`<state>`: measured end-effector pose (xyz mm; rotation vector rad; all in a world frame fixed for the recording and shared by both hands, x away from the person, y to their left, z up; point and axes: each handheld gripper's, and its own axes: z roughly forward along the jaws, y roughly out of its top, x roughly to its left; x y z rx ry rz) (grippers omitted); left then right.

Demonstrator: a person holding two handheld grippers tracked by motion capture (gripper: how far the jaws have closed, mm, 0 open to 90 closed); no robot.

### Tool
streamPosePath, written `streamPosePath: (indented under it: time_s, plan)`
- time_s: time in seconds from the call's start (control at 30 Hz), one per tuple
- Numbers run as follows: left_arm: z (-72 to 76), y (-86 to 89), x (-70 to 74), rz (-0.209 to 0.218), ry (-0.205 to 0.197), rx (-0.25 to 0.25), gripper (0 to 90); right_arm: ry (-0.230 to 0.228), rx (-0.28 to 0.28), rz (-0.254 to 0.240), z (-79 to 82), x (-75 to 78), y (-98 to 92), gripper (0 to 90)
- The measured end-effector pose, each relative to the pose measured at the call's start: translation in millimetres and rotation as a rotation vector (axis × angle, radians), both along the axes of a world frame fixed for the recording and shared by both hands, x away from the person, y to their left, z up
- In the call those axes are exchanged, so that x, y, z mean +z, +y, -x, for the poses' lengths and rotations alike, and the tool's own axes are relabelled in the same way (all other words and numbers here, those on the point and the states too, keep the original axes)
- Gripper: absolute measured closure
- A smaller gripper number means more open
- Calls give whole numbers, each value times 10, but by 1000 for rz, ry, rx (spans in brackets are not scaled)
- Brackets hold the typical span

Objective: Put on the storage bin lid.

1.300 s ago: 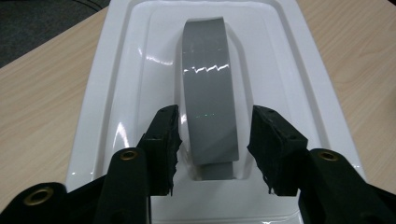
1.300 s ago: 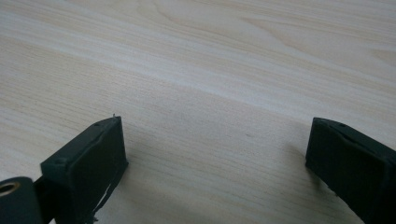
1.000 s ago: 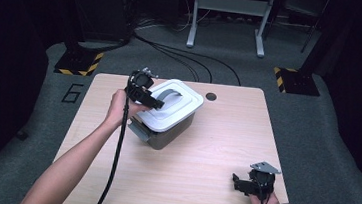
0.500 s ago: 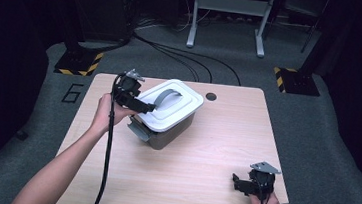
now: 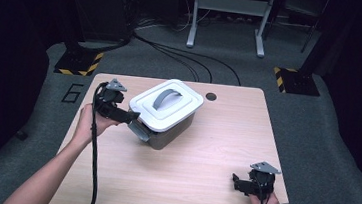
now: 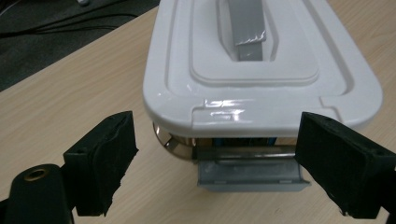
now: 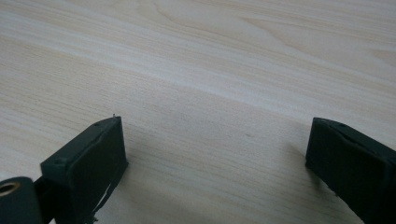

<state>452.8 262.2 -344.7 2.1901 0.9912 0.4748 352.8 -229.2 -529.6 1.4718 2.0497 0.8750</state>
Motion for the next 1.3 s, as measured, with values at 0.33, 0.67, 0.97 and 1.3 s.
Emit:
streamPosePath:
  time_s: [0.33,0.67,0.97,1.3]
  plan:
    - [64,241,-303,8,19,66,107,1,1,-2,1,1,1,40]
    - [58,487,-694,13,56,151,93,1,1,-2,0,1,0,40]
    - [121,658,-1080,21,96,201,91,1,1,-2,0,1,1,40]
    - [167,871,-1543,22,122,280,70,0,0,0,0,0,0,40]
